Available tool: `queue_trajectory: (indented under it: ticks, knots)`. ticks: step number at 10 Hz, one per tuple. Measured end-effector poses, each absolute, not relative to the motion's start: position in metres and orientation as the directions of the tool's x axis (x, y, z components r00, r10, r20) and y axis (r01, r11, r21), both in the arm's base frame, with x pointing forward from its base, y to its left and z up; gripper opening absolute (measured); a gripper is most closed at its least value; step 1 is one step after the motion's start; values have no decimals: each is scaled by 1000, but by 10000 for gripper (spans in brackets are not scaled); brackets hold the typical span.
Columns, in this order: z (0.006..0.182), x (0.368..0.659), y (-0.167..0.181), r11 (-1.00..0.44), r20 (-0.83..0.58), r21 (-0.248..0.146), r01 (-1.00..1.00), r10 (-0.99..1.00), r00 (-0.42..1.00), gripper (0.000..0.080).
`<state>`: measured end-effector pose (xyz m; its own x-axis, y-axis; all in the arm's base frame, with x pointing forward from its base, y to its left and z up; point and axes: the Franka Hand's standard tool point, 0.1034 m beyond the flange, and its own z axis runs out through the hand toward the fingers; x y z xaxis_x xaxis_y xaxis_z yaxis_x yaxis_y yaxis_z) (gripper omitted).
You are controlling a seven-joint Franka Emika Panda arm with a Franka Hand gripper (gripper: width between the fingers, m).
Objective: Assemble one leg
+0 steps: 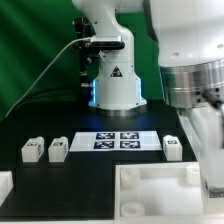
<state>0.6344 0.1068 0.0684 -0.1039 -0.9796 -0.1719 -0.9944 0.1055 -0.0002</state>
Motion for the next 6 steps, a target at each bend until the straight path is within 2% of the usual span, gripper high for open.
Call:
queue_trajectory:
  ticks: [2, 3, 4, 5, 6]
  knots:
    - [68, 634, 109, 258, -180, 30, -966, -949, -259, 292]
    - [68, 633, 111, 293, -177, 38, -955, -939, -295, 292]
    - [68, 633, 111, 270, -178, 34, -962, -946, -271, 292]
    - [68, 633, 111, 269, -178, 34, -963, -946, -271, 451]
    - [68, 633, 111, 243, -179, 29, -970, -953, -245, 451]
